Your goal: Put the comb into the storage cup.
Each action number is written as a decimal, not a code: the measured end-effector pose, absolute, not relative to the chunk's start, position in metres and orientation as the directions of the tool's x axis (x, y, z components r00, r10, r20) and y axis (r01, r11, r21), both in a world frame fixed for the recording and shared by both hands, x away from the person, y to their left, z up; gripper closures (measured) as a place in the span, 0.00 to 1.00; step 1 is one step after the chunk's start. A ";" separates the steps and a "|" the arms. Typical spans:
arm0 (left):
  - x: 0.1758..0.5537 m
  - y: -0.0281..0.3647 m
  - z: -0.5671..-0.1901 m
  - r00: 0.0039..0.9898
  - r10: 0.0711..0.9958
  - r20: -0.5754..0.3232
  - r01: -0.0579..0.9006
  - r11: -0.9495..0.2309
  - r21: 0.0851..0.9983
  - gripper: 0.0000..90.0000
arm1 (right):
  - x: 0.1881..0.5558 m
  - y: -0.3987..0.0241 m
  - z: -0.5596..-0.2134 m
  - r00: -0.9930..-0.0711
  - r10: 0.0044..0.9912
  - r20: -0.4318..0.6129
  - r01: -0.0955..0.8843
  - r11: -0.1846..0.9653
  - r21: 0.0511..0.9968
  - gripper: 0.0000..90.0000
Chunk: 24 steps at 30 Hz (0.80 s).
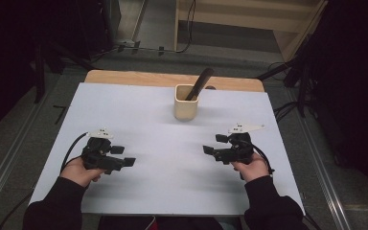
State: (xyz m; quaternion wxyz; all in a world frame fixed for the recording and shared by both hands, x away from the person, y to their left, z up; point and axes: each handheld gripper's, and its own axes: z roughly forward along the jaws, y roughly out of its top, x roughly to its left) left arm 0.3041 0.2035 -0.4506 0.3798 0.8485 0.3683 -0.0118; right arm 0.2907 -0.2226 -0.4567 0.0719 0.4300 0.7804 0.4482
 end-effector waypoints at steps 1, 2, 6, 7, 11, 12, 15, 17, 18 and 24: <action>0.304 0.203 -0.451 0.728 0.615 -0.301 0.634 -0.439 0.637 0.31 | 0.290 -0.223 -0.457 -0.620 0.736 0.273 0.608 0.230 0.760 0.25; 0.303 0.203 -0.451 0.730 0.613 -0.302 0.633 -0.438 0.639 0.31 | 0.289 -0.224 -0.457 -0.617 0.738 0.274 0.612 0.231 0.756 0.24; 0.301 0.204 -0.450 0.734 0.610 -0.299 0.628 -0.443 0.640 0.31 | 0.285 -0.227 -0.458 -0.609 0.743 0.278 0.620 0.228 0.750 0.24; 0.300 0.204 -0.450 0.735 0.608 -0.300 0.627 -0.441 0.642 0.31 | 0.284 -0.228 -0.458 -0.609 0.742 0.280 0.622 0.228 0.749 0.24; 0.298 0.205 -0.451 0.735 0.608 -0.301 0.627 -0.438 0.645 0.31 | 0.281 -0.231 -0.460 -0.607 0.739 0.291 0.636 0.232 0.736 0.24; 0.298 0.205 -0.451 0.734 0.608 -0.302 0.627 -0.437 0.645 0.31 | 0.280 -0.232 -0.460 -0.603 0.739 0.300 0.643 0.227 0.731 0.24; 0.297 0.206 -0.451 0.735 0.609 -0.298 0.625 -0.440 0.644 0.31 | 0.278 -0.234 -0.462 -0.610 0.731 0.305 0.643 0.231 0.730 0.23; 0.296 0.207 -0.451 0.735 0.608 -0.299 0.625 -0.437 0.647 0.31 | 0.275 -0.237 -0.462 -0.611 0.730 0.307 0.645 0.234 0.727 0.23; 0.295 0.207 -0.451 0.735 0.608 -0.299 0.625 -0.440 0.645 0.31 | 0.274 -0.238 -0.462 -0.610 0.730 0.307 0.648 0.237 0.724 0.23; 0.293 0.209 -0.451 0.737 0.608 -0.295 0.623 -0.442 0.645 0.31 | 0.268 -0.246 -0.462 -0.598 0.743 0.299 0.651 0.233 0.722 0.23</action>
